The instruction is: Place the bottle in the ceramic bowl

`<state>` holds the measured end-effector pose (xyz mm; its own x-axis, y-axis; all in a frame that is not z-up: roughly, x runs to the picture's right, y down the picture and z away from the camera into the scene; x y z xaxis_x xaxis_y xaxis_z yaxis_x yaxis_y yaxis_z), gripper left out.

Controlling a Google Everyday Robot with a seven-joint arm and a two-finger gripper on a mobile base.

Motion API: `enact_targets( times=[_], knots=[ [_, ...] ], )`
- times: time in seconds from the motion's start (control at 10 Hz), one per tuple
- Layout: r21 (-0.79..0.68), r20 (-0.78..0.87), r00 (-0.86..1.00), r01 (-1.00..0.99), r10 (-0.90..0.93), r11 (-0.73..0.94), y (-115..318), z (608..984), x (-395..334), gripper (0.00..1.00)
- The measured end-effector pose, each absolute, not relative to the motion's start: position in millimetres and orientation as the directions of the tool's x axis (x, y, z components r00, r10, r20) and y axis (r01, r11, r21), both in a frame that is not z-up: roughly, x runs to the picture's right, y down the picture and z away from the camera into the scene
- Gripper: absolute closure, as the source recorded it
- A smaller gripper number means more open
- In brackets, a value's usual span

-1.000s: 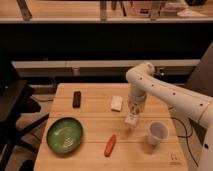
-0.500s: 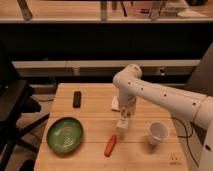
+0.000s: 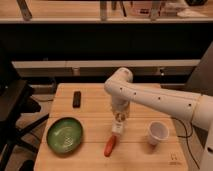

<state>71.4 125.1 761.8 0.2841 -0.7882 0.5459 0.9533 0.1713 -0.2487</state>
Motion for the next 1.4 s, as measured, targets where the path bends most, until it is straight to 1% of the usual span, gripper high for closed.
enact_targets(
  times=[0.1, 0.5, 1.0, 1.4],
  knots=[
    [-0.233, 0.546, 0.255, 0.961, -0.798, 0.147, 127.3, 757.4, 56.1, 1.00],
    [-0.195, 0.542, 0.180, 0.977, -0.821, 0.086, 145.2, 739.8, 32.3, 1.00],
    [-0.143, 0.544, 0.067, 0.990, -0.837, -0.014, 152.5, 725.6, -18.8, 1.00],
    [-0.104, 0.533, 0.002, 0.992, -0.846, -0.064, 152.6, 729.1, -59.4, 1.00]
  ],
)
